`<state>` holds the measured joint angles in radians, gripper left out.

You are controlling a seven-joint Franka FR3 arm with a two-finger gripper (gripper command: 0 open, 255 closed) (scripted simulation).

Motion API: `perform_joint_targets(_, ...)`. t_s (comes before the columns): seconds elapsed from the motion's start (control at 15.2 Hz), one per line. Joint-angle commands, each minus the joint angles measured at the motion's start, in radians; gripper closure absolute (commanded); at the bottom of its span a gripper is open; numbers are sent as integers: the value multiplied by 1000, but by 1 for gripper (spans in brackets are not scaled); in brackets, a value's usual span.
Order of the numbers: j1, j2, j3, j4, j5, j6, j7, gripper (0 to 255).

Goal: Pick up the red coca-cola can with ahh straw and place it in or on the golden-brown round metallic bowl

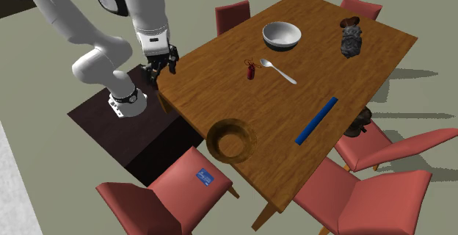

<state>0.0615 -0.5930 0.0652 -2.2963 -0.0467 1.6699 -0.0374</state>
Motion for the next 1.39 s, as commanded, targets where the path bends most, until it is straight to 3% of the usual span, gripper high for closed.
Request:
perform_joint_targets(0.0, 19, 55, 17, 23, 18, 42, -2, 0)
perform_joint_targets(0.66, 102, 322, 100, 202, 71, 178, -21, 0)
perform_joint_targets(1.32, 179, 591, 187, 452, 71, 245, -33, 0)
